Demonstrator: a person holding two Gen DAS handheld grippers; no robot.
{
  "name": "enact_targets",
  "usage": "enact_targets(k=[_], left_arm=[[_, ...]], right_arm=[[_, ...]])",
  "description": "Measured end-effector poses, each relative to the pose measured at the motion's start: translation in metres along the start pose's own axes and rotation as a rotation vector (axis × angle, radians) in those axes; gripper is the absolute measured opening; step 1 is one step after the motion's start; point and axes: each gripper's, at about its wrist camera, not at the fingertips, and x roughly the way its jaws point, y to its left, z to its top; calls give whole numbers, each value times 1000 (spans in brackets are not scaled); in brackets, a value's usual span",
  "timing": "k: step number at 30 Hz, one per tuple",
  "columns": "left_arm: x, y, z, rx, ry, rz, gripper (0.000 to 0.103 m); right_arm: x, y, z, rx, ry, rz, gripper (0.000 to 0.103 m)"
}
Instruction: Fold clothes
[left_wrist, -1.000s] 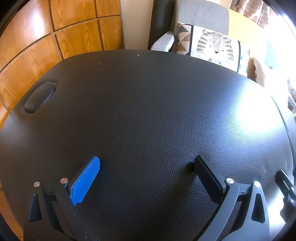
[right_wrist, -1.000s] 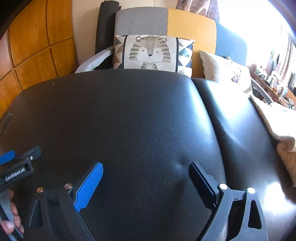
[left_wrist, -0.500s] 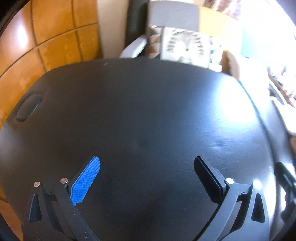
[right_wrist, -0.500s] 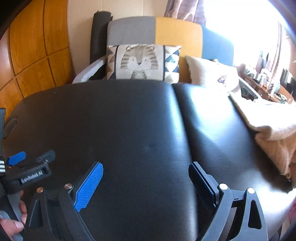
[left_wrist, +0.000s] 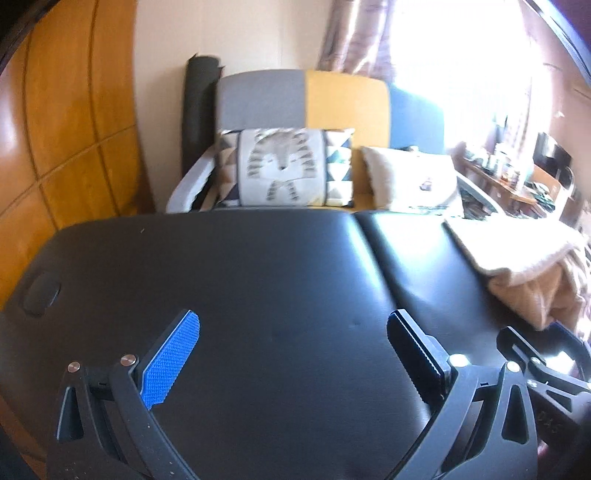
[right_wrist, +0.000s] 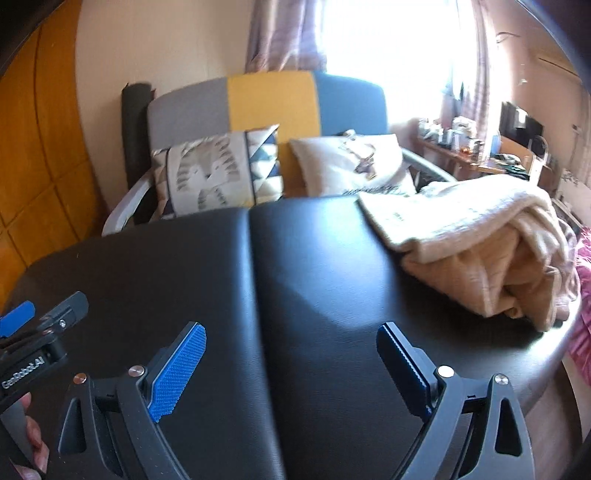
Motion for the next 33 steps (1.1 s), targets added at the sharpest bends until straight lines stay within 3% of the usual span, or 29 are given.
enact_targets(k=[7,18,33], left_arm=[[-10,-37,10,58,-19,-42,103],[-13,-97,11,149,-12,-84,103],[-9,-129,1,190,16,-110,103]], right_arm=[[-26,-38,-4,23,-78,-62,96],[-36,-87,-13,135,-89,-129,96],[-43,-118,-16,193,-111,-171,96]])
